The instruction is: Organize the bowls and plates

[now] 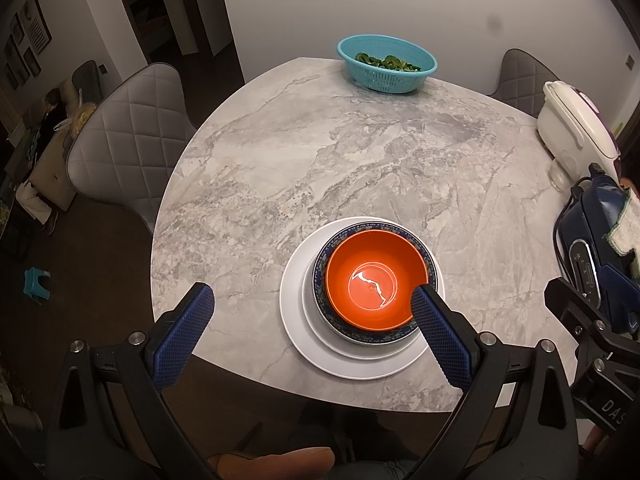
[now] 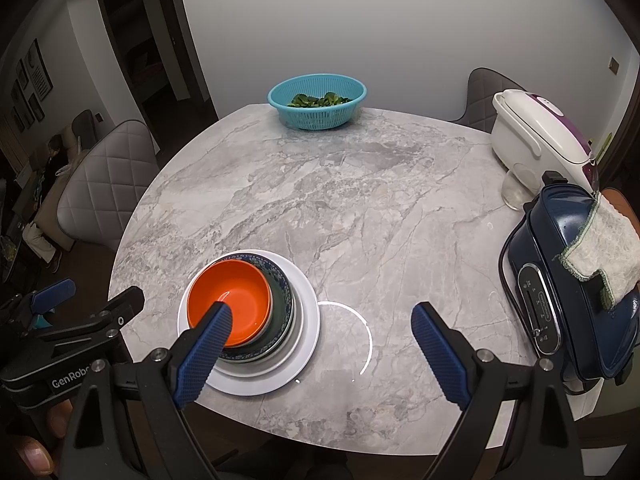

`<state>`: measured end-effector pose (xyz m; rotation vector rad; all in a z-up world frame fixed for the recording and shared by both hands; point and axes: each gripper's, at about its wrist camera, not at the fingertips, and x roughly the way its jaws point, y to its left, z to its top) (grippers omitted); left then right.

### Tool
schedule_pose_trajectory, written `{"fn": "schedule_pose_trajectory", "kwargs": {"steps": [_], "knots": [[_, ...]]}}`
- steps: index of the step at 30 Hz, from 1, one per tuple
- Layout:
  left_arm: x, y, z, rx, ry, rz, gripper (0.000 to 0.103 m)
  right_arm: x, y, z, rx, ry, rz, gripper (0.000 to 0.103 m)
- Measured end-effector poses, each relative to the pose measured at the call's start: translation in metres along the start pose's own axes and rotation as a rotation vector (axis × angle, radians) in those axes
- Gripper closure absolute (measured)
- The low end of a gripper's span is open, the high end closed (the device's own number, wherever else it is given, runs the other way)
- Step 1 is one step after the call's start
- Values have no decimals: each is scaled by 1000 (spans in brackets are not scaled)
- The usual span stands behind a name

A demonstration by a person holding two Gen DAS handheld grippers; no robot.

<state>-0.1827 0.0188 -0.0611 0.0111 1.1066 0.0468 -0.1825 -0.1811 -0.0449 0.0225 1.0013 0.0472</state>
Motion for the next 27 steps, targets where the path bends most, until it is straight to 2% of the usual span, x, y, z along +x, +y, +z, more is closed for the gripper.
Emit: {"fn": "schedule_pose_trajectory", "kwargs": {"steps": [27], "knots": [[1,1,1,3,1,-1,3,1,0,-1,0,4,1,10]]}}
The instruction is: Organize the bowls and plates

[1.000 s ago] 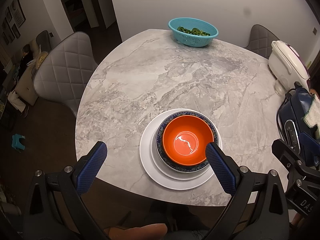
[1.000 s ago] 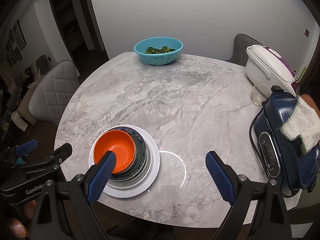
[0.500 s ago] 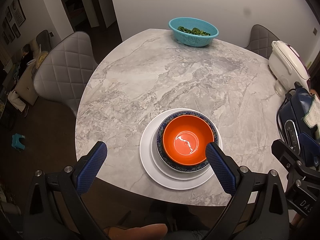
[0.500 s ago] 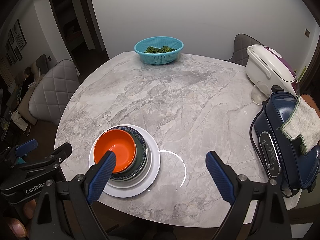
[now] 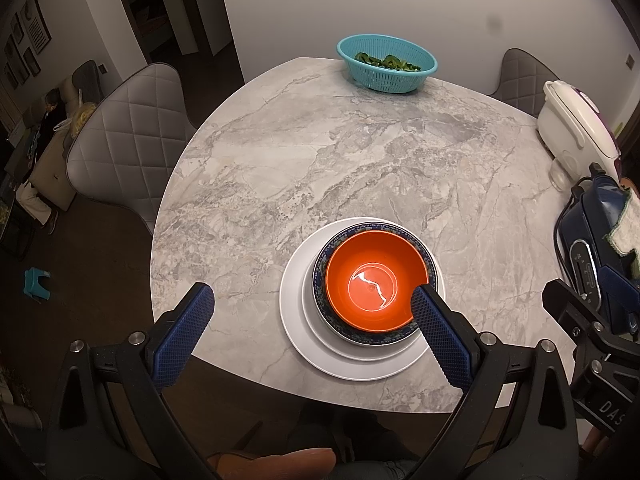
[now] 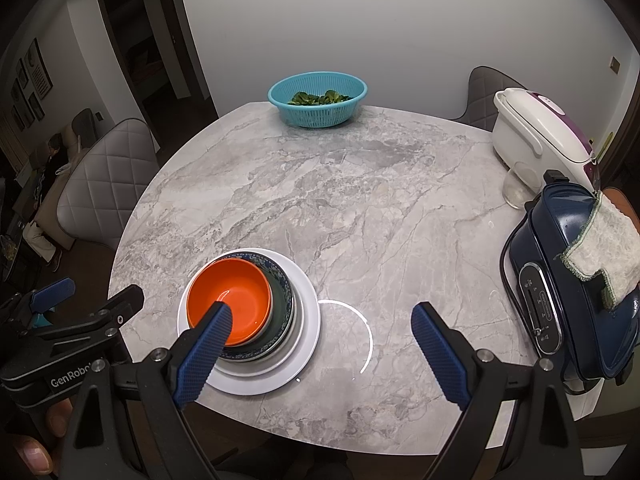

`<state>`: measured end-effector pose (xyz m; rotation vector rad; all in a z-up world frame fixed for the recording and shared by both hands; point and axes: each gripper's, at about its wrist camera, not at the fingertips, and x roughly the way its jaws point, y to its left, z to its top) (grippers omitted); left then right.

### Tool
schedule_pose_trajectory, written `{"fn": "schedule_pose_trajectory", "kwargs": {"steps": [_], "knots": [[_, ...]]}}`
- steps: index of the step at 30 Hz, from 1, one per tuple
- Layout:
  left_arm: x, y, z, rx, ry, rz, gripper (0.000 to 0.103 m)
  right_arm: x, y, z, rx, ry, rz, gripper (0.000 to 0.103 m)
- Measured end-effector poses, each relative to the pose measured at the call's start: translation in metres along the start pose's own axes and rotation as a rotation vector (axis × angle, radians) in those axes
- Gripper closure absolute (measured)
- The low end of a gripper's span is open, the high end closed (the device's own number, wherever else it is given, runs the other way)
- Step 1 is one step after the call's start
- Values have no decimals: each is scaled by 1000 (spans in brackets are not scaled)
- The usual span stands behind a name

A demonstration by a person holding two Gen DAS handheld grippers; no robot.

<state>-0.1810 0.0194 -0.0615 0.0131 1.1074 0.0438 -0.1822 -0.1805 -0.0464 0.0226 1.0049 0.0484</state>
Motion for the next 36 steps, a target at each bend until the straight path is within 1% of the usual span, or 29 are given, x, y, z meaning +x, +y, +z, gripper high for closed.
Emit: {"fn": "schedule_pose_trajectory", "kwargs": {"steps": [36], "knots": [[4,2,2,3,4,-2,3,3,1,2,-1,6,1,10]]}}
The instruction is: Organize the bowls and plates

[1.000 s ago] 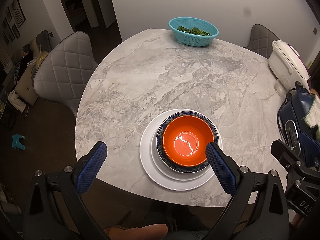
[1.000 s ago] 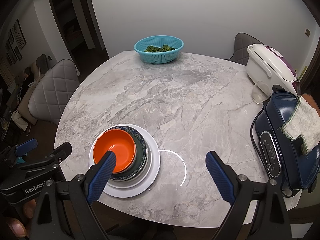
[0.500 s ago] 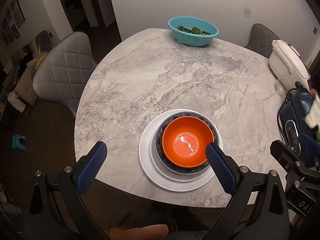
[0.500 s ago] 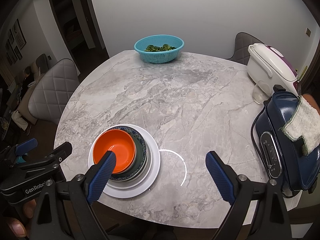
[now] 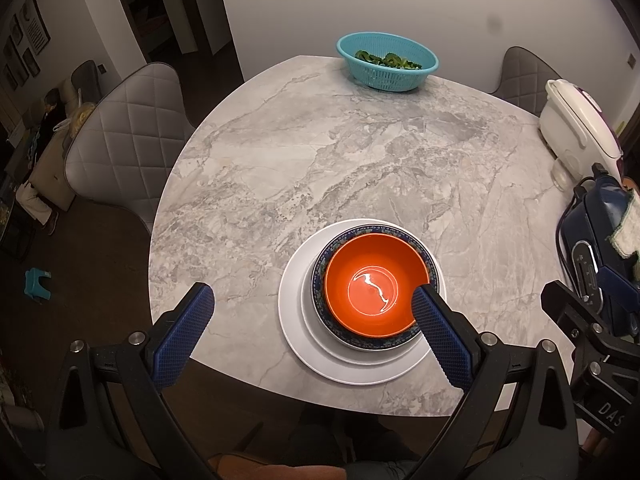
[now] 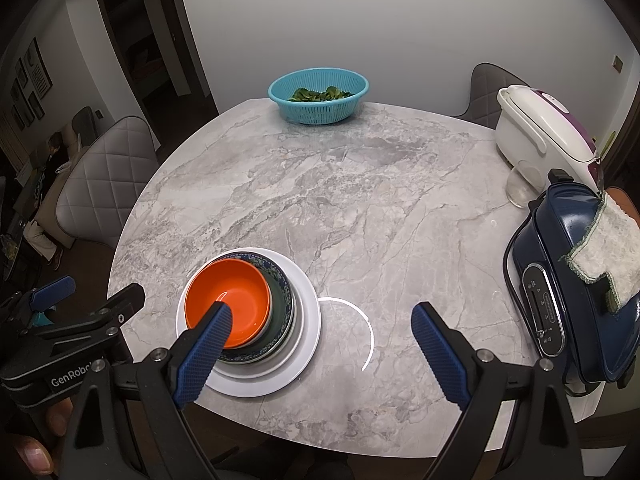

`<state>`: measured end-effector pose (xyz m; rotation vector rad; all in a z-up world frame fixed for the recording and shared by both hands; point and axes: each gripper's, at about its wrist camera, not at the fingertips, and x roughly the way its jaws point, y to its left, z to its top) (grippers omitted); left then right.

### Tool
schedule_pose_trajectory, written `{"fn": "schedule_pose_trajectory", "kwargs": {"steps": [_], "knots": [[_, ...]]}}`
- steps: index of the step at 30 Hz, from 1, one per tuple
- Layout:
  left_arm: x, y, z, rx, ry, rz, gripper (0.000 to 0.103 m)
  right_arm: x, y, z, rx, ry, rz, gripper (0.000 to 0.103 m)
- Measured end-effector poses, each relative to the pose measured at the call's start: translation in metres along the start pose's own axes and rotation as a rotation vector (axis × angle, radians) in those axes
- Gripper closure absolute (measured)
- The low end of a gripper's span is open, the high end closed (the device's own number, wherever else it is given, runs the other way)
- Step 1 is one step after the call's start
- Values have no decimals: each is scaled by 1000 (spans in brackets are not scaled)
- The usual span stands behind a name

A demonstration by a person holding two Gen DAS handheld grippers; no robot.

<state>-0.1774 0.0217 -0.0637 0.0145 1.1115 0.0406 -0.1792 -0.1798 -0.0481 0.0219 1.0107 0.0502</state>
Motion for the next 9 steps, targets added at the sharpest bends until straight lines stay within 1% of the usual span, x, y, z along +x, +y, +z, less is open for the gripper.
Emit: {"fn": "schedule_pose_trajectory", "kwargs": {"steps": [4,9], "knots": [[4,3,3,-3,-9,-15,2,0,0,1,1,1,1,10],[6,4,8,10,-30,-15,2,1,-1,0,1,3,2,10]]}}
